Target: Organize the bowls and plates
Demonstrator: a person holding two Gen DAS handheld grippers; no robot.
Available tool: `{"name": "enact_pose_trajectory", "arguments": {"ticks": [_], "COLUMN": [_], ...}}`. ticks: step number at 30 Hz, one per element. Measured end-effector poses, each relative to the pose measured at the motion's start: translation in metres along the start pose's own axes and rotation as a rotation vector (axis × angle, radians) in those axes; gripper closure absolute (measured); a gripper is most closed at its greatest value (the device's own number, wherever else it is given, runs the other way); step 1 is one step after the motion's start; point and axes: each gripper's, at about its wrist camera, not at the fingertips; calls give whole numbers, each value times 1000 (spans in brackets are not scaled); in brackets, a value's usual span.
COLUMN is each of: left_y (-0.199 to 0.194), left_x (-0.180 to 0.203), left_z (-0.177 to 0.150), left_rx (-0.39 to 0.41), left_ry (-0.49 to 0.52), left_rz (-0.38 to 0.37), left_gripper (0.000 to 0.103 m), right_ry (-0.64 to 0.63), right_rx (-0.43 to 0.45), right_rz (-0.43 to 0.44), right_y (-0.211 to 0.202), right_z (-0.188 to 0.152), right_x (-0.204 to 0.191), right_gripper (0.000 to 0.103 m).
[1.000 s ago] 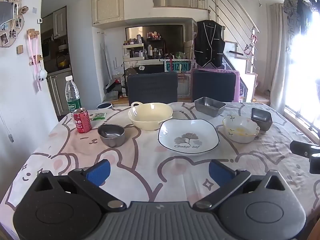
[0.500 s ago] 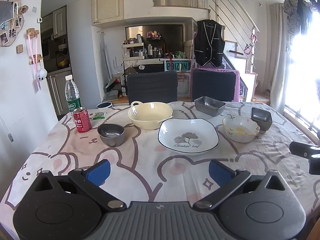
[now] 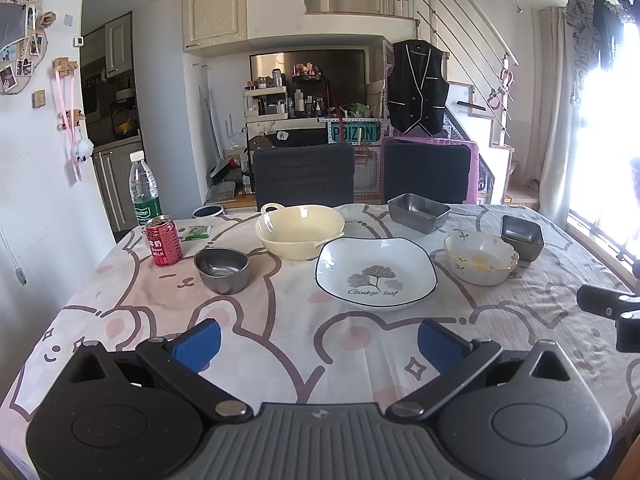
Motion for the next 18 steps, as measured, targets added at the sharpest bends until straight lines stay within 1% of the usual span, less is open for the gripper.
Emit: {"name": "enact_pose_trajectory", "arguments": {"ticks": [18], "left_y": [1], "left_x": [1], "left_z": [0], "left_rx": [-1], "left_ry": [1], "left_rz": [0], "left_gripper": [0], "right_ry": [0], "right_rx": [-4], "right_rz": [0], "right_y": [0], "right_z": [-1], "right_x": [0], "right_gripper": [0]}}
Point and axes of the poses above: each gripper's, at about its wrist camera, not at the fingertips, and y roughly the way its jaws point, x to its right, z to its top, and after that the axes turned 12 degrees about y, right-handed
